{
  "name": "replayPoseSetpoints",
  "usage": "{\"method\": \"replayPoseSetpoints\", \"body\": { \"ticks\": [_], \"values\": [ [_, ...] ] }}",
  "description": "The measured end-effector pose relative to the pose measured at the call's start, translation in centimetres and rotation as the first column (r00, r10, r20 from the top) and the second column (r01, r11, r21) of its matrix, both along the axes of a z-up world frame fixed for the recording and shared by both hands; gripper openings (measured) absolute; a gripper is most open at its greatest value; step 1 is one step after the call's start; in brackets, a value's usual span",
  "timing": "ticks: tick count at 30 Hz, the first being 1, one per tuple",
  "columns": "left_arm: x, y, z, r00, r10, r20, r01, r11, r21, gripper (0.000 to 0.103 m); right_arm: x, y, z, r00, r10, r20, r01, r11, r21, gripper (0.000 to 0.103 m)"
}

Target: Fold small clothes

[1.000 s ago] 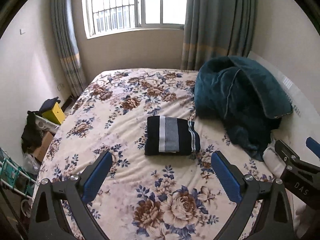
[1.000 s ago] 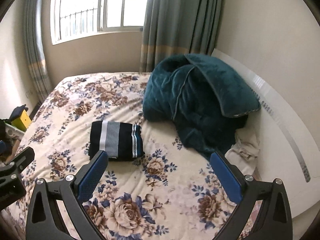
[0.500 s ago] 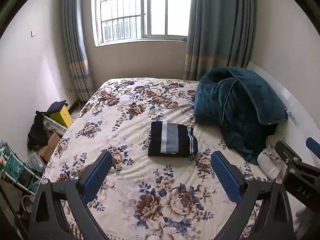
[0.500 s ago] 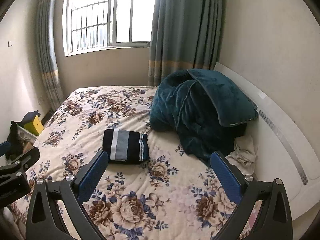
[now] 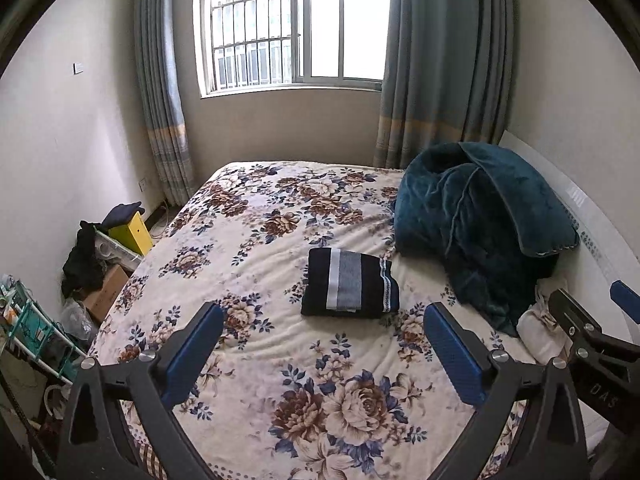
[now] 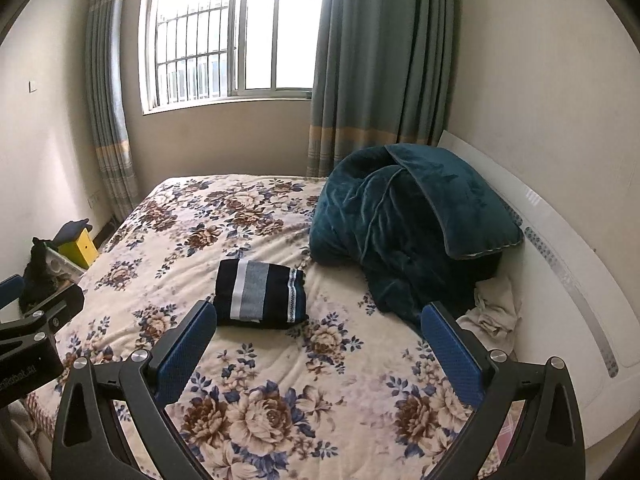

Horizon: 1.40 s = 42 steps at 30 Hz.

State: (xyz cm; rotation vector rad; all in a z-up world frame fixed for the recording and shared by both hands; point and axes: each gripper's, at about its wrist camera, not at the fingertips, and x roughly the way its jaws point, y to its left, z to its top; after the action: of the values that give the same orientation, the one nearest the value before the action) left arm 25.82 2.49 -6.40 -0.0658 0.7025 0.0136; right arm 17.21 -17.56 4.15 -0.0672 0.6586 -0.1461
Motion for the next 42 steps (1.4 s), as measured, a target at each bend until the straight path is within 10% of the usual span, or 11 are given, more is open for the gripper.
{"method": "replayPoseSetpoints", "body": {
  "ticks": [42],
  "values": [
    [-1.02,0.34,0.99,0.999,0.017,0.032,-0.017,1.000,0.009,0.103,0.26,0.21,0.28,0.999,0.038,0.031,-0.038,0.999,0.018,0.103]
  ]
}}
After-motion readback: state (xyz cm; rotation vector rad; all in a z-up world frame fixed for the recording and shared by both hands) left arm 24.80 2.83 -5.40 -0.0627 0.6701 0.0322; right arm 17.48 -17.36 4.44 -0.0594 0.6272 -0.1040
